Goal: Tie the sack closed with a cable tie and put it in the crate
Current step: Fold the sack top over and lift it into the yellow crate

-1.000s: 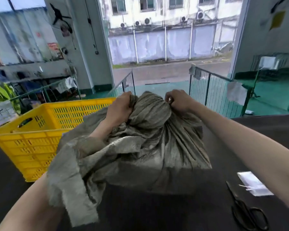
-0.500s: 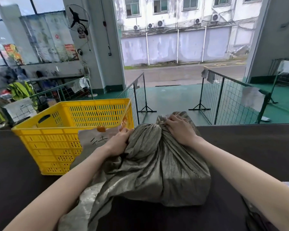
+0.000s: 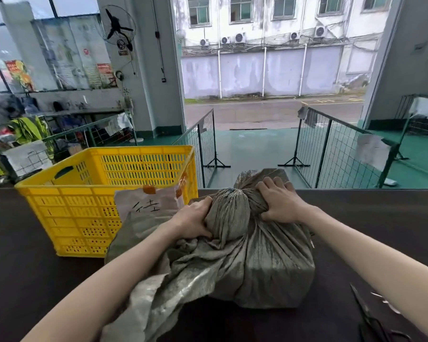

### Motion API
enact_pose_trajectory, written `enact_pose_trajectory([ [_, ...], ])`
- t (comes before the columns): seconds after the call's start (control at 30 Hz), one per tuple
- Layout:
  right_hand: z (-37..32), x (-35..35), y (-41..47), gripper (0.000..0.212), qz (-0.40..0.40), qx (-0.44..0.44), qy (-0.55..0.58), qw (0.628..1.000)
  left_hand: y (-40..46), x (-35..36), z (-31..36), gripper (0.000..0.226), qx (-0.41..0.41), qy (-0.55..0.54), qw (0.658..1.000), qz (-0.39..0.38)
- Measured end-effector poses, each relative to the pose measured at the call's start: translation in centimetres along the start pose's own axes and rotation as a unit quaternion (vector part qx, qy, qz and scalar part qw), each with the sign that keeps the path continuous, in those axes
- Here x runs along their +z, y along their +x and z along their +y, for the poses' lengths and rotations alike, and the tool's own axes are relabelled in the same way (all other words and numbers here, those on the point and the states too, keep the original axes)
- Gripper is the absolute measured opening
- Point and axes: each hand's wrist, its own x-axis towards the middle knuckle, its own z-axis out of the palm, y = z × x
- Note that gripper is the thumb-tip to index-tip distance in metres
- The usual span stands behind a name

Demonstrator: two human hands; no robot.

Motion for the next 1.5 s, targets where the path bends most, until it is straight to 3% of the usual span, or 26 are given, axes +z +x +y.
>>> enact_pose_trajectory([
  [0.13, -0.1, -1.6, -0.3, 0.044, -0.032, -0.040, -0.017, 0.999, 0.3, -0.6, 1.8, 0.053, 0.023, 0.040, 0.996, 0.077],
  [0.23, 0.6, -3.3, -0.5, 0.031, -0.048, -0.046, -0.035, 0.997, 0.6, -2.6, 2.8, 0.034, 0.048, 0.025, 0.989, 0.138],
  [0.33, 1.5, -6.0, -0.5, 0.024, -0.040, -0.039, -0.009, 0.998, 1.5, -5.2, 4.0, 0.030, 0.056, 0.007, 0.983, 0.175],
  [0.57, 4.6, -14.9, -0.4, 0.030, 0.098, -0.010, -0.030, 0.995, 3.8, -13.5, 8.5, 0.030, 0.064, 0.039, 0.953, 0.293],
  [0.83, 5.5, -21.0, -0.3, 0.012, 0.300, -0.004, -0.132, 0.945, 5.0, -21.4, 11.6, 0.030, 0.066, 0.240, 0.872, 0.421],
  [1.0, 1.9, -20.9, 2.6, 0.015, 0.404, -0.037, -0.135, 0.904, 3.9, -24.5, 7.3, 0.032, 0.092, 0.336, 0.798, 0.492],
  [1.13, -3.1, -21.4, 6.2, 0.020, 0.423, -0.056, -0.138, 0.894, 1.6, -27.1, 2.4, 0.029, 0.060, 0.414, 0.762, 0.494],
  [1.5, -20.2, -21.5, 18.1, 0.022, 0.364, -0.115, -0.109, 0.918, -4.0, -31.0, -17.0, 0.033, -0.068, 0.487, 0.756, 0.431],
])
